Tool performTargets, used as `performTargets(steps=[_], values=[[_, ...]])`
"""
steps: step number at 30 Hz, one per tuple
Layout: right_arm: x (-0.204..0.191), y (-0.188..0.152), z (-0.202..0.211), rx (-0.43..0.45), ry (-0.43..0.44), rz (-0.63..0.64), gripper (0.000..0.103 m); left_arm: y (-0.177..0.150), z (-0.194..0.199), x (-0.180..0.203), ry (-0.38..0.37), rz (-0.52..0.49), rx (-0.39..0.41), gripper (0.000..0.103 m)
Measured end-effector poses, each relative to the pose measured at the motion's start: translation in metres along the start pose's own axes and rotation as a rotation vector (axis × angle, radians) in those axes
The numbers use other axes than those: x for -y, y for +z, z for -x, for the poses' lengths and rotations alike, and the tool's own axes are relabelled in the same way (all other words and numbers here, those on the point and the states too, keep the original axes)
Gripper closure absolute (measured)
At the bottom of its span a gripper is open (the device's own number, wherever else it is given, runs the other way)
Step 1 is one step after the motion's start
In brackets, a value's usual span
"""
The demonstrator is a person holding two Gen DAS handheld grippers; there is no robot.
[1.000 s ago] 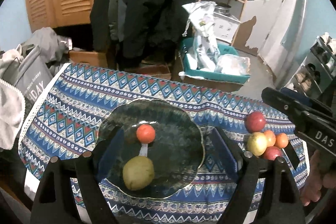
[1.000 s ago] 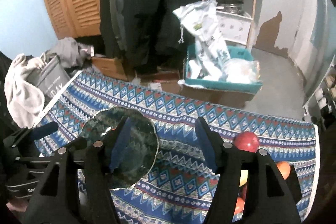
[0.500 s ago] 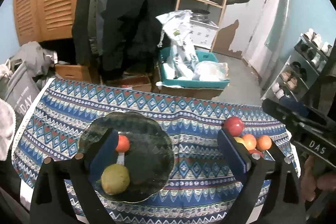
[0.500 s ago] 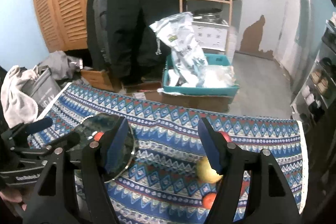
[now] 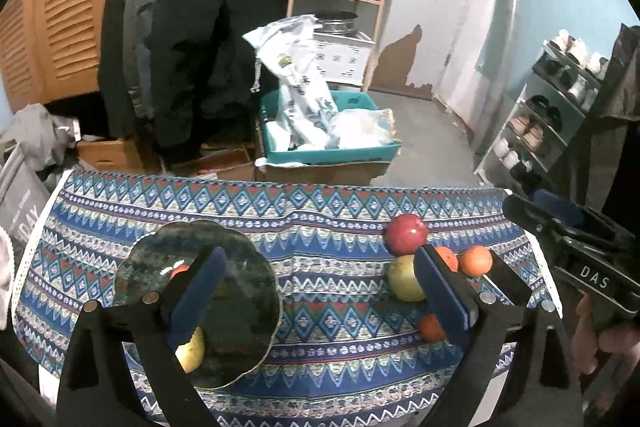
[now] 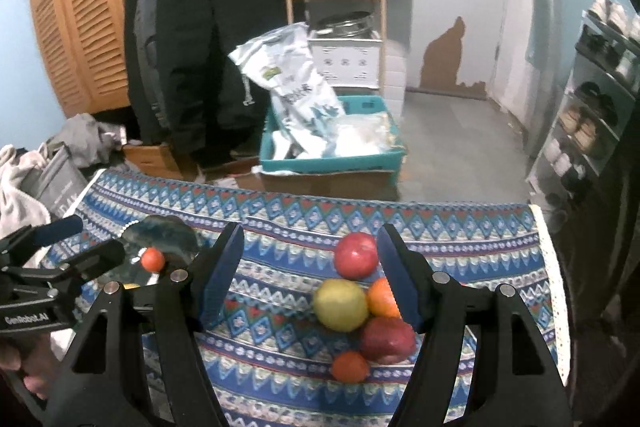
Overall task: Organize fruits
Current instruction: 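Lift both open grippers from the bowl and move back toward the fruit, then lower the right gripper onto the large red apple while the left approaches the pear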
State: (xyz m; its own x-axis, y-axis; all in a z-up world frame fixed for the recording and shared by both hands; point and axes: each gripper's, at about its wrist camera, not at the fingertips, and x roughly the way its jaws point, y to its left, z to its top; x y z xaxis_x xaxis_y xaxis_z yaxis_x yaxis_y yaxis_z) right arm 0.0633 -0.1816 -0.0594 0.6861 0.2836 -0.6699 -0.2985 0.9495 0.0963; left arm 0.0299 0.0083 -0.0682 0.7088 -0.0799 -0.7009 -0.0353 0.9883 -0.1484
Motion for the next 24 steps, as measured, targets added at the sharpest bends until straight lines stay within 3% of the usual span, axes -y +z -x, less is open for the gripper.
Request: performTargets(steps=[10,24], values=[[0.04,-0.017,0.004,-0.025,-0.046,-0.049,0.033,-0.003,-0.016,0.036,-0.039,-0.064,-0.036,0.007],[0.081,-0.038,-0.011,-0.085,-0.048,-0.133,0.033,-0.016,-0.058,0.061,-0.057,-0.103,-0.128,0.007]])
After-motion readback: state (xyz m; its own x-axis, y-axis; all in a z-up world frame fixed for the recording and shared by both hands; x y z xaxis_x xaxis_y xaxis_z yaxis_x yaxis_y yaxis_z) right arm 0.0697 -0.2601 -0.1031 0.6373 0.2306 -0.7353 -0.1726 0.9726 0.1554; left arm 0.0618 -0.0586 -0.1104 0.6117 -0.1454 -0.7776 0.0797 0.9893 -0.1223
